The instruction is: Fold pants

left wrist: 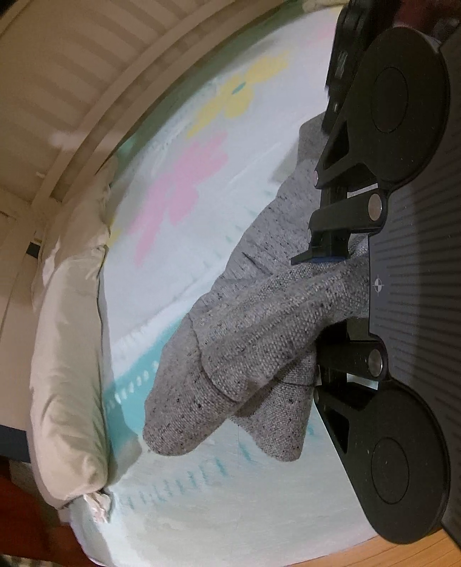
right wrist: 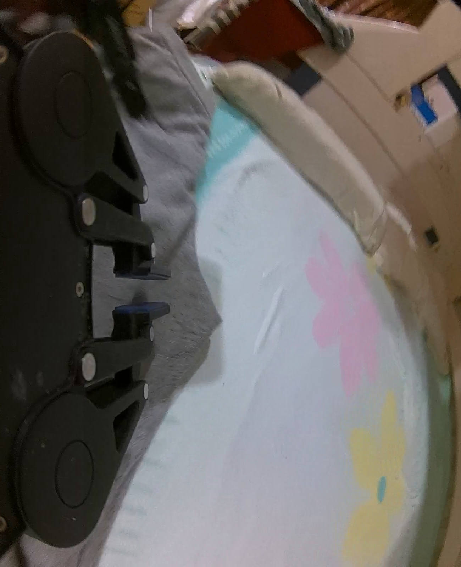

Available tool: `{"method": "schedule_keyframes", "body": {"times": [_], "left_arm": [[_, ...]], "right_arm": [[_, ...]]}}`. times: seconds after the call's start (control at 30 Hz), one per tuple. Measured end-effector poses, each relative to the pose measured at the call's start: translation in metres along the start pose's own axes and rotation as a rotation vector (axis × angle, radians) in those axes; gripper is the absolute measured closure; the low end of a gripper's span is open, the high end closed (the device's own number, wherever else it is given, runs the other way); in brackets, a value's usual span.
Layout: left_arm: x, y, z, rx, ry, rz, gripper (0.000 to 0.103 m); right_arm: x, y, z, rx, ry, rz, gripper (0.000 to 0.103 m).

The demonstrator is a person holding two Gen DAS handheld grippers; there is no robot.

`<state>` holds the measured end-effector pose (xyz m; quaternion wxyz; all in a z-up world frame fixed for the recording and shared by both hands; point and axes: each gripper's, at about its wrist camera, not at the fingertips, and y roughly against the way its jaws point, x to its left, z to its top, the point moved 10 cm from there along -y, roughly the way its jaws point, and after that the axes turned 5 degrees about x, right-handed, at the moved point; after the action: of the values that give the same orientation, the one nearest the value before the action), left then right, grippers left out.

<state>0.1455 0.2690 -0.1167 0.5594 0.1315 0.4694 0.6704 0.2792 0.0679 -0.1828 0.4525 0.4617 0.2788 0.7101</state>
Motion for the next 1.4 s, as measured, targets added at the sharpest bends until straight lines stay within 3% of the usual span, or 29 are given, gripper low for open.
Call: {"method": "schedule_keyframes", "body": {"times": [0.1, 0.17, 0.23, 0.33, 0.47, 0.63, 0.7, 0.8, 0.87, 1.0, 1.17, 1.27, 1.4], "left_arm": [[0.003, -0.002, 0.001, 0.004, -0.002, -0.002, 0.082], [0.004, -0.003, 0.002, 0.003, -0.002, -0.003, 0.082], [0.005, -0.004, 0.002, 0.005, -0.006, -0.002, 0.082], [0.006, -0.004, 0.001, 0.002, -0.006, -0.002, 0.082], [0.004, 0.0, 0.0, -0.01, -0.008, -0.006, 0.082], [-0.002, 0.009, 0.0, -0.029, -0.034, -0.026, 0.082], [-0.006, 0.015, -0.002, -0.04, -0.056, -0.026, 0.082], [-0.019, 0.028, -0.002, -0.075, -0.117, -0.028, 0.082], [-0.031, 0.042, 0.0, -0.112, -0.163, -0.036, 0.082], [-0.064, 0.073, 0.0, -0.188, -0.263, -0.083, 0.082], [-0.134, 0.106, -0.027, -0.275, -0.49, -0.167, 0.082], [-0.182, 0.106, -0.063, -0.255, -0.621, -0.24, 0.08], [-0.242, 0.084, -0.129, -0.119, -0.758, -0.354, 0.077]], "right_arm": [[-0.01, -0.024, 0.006, 0.008, -0.03, -0.051, 0.099], [-0.018, -0.029, 0.012, -0.001, -0.093, -0.038, 0.103], [-0.023, -0.026, 0.015, -0.001, -0.153, -0.015, 0.103], [-0.011, -0.008, 0.01, -0.037, -0.081, -0.017, 0.091], [0.013, 0.021, -0.027, -0.032, -0.028, 0.042, 0.091], [0.039, 0.029, -0.11, 0.089, 0.026, 0.11, 0.091], [0.049, 0.039, -0.131, 0.086, 0.06, 0.141, 0.091], [0.059, 0.051, -0.145, 0.14, 0.106, 0.187, 0.091], [0.054, 0.061, -0.141, 0.131, 0.104, 0.192, 0.09], [0.022, 0.089, -0.12, 0.052, 0.04, 0.171, 0.089], [-0.044, 0.133, -0.099, -0.036, -0.078, 0.118, 0.087], [-0.09, 0.16, -0.095, -0.073, -0.15, 0.075, 0.085], [-0.143, 0.185, -0.103, -0.094, -0.263, 0.021, 0.077]]}}
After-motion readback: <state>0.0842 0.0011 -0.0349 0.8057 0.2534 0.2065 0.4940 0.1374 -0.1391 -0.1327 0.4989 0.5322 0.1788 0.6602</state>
